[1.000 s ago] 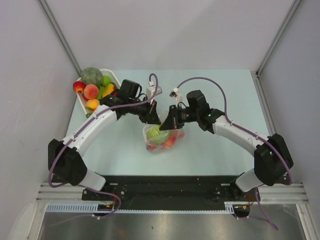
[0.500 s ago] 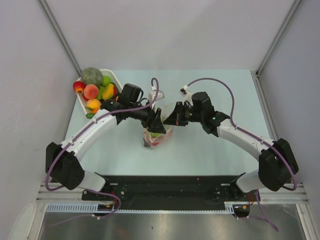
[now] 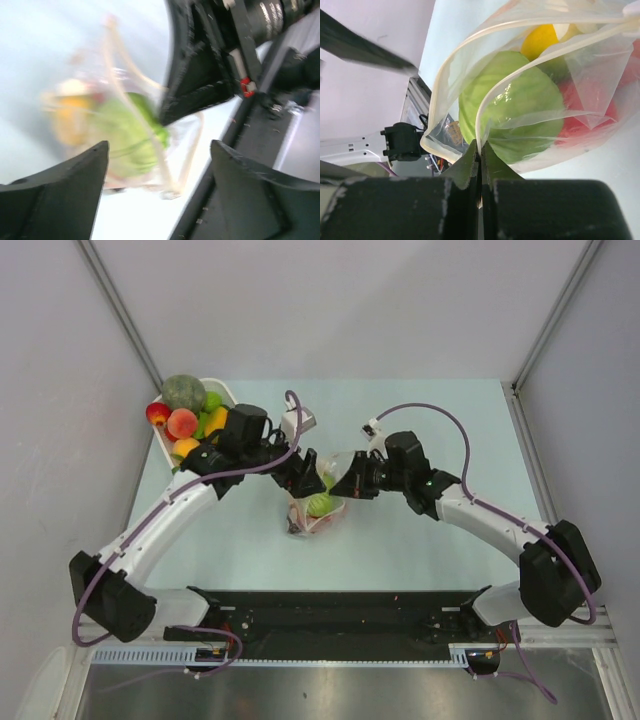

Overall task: Place the food in the zip-top bag and seal the zipper
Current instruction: Zip the zipper food storage bag at the center of the board.

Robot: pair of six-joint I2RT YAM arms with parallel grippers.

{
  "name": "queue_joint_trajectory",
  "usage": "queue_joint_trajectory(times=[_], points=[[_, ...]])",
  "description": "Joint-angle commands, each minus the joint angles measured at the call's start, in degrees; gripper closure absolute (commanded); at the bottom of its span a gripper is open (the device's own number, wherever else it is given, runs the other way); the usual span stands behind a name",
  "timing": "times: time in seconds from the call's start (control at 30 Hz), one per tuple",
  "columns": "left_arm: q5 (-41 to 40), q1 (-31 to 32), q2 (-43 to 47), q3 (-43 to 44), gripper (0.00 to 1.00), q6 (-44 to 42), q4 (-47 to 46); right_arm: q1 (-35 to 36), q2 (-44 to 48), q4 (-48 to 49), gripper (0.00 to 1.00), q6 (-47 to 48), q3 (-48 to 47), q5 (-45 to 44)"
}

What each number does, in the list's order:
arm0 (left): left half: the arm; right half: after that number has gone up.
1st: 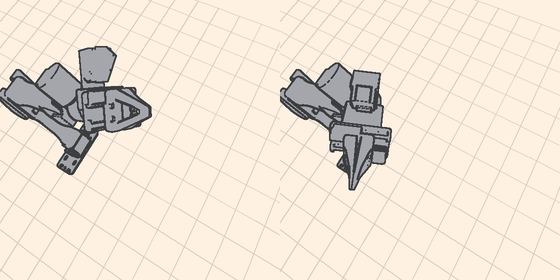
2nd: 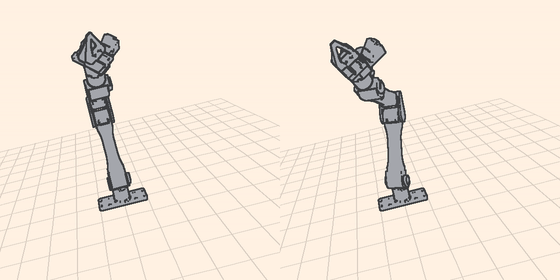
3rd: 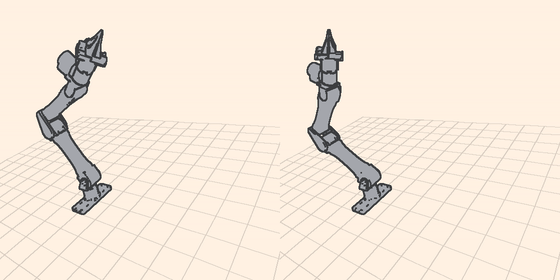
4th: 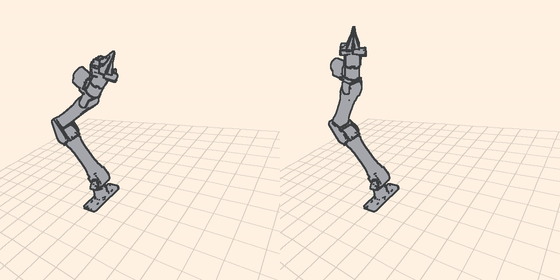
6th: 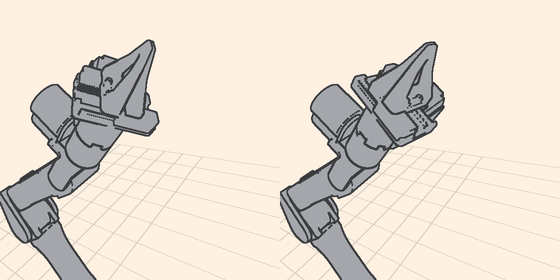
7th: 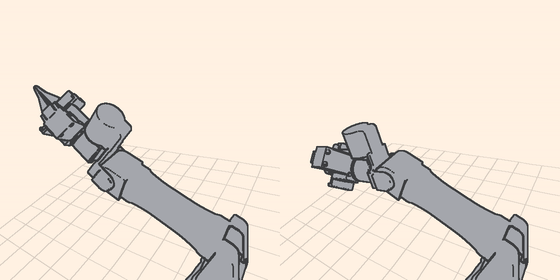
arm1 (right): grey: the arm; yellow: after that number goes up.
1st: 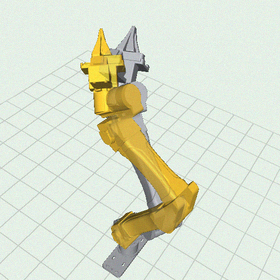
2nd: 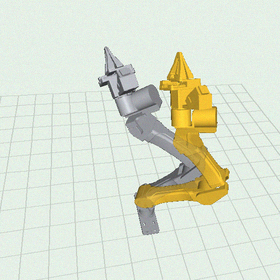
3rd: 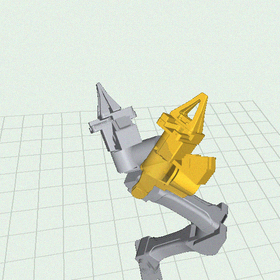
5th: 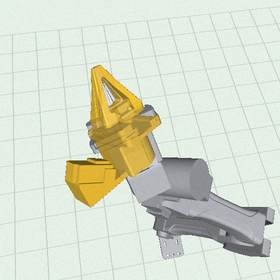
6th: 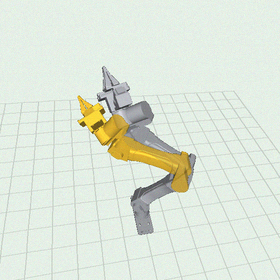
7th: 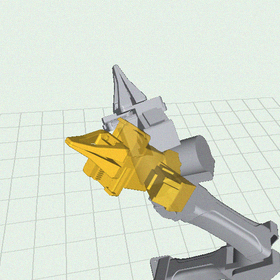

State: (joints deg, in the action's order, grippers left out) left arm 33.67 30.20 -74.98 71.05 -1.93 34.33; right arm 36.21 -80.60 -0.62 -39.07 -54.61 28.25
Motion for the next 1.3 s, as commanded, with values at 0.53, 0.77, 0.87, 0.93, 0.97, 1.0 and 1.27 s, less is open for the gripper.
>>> queue_joint_trajectory(times=[0.53,0.77,0.87,0.93,0.97,1.0,1.27], points=[[-10.02,3.12,-5.53,8.99,0.85,-7.64,11.02,0.53,6.42,7.39,0.99,-3.64,1.62,1.55],[-1.88,3.12,-7.55,12.11,1.00,-12.92,15.95,2.29,4.40,6.52,0.97,-4.70,1.18,-1.35],[0.69,3.12,-6.85,8.15,1.00,-12.30,13.58,2.29,2.64,4.50,0.95,-5.22,0.65,-4.25],[2.88,3.12,-7.02,6.57,0.96,-11.96,12.87,2.29,1.76,4.40,0.95,-6.80,0.56,-5.66],[3.76,3.12,-7.11,5.95,0.86,-11.87,12.09,2.29,1.50,4.49,0.95,-7.51,0.73,-6.18],[4.90,3.12,-7.02,5.42,0.79,-11.17,11.38,2.29,1.15,4.75,0.95,-8.47,0.65,-7.32],[11.24,3.12,-8.60,1.46,0.39,-7.56,8.22,2.73,-1.05,0.97,0.97,-13.40,-2.34,-13.57]])
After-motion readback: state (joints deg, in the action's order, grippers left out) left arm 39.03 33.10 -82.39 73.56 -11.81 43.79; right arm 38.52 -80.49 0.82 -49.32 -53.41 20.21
